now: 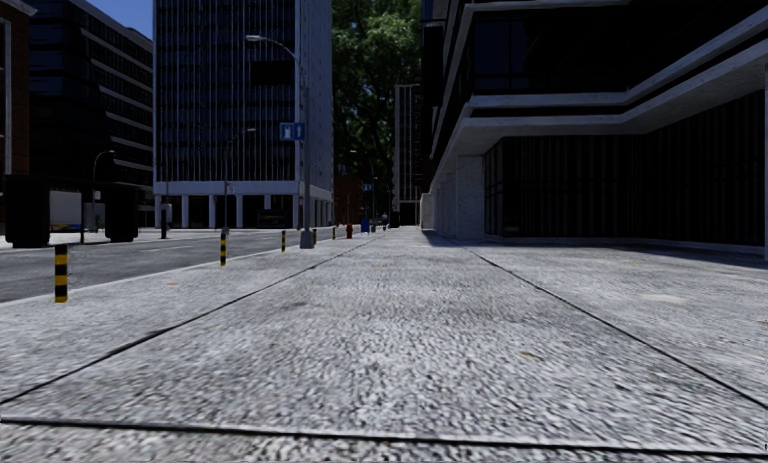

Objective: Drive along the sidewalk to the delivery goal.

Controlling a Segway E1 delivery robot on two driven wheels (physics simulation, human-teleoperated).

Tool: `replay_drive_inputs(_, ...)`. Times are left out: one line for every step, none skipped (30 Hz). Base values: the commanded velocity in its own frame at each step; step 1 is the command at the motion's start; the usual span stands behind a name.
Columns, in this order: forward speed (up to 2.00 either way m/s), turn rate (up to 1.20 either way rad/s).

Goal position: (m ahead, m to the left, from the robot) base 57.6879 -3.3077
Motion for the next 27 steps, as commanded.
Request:
replay_drive_inputs(2.00, 0.00)
replay_drive_inputs(2.00, 0.00)
replay_drive_inputs(2.00, 0.00)
replay_drive_inputs(2.00, 0.00)
replay_drive_inputs(2.00, 0.00)
replay_drive_inputs(2.00, 0.00)
replay_drive_inputs(2.00, 0.00)
replay_drive_inputs(2.00, 0.00)
replay_drive_inputs(2.00, 0.00)
replay_drive_inputs(2.00, 0.00)
replay_drive_inputs(2.00, -0.09)
replay_drive_inputs(2.00, -0.15)
replay_drive_inputs(2.00, -0.16)
replay_drive_inputs(2.00, -0.16)
replay_drive_inputs(2.00, -0.16)
replay_drive_inputs(2.00, -0.16)
replay_drive_inputs(2.00, -0.16)
replay_drive_inputs(2.00, -0.16)
replay_drive_inputs(2.00, -0.16)
replay_drive_inputs(2.00, -0.17)
replay_drive_inputs(2.00, -0.17)
replay_drive_inputs(2.00, -0.17)
replay_drive_inputs(2.00, -0.17)
replay_drive_inputs(2.00, -0.17)
replay_drive_inputs(2.00, -0.17)
replay_drive_inputs(2.00, -0.17)
replay_drive_inputs(2.00, -0.18)
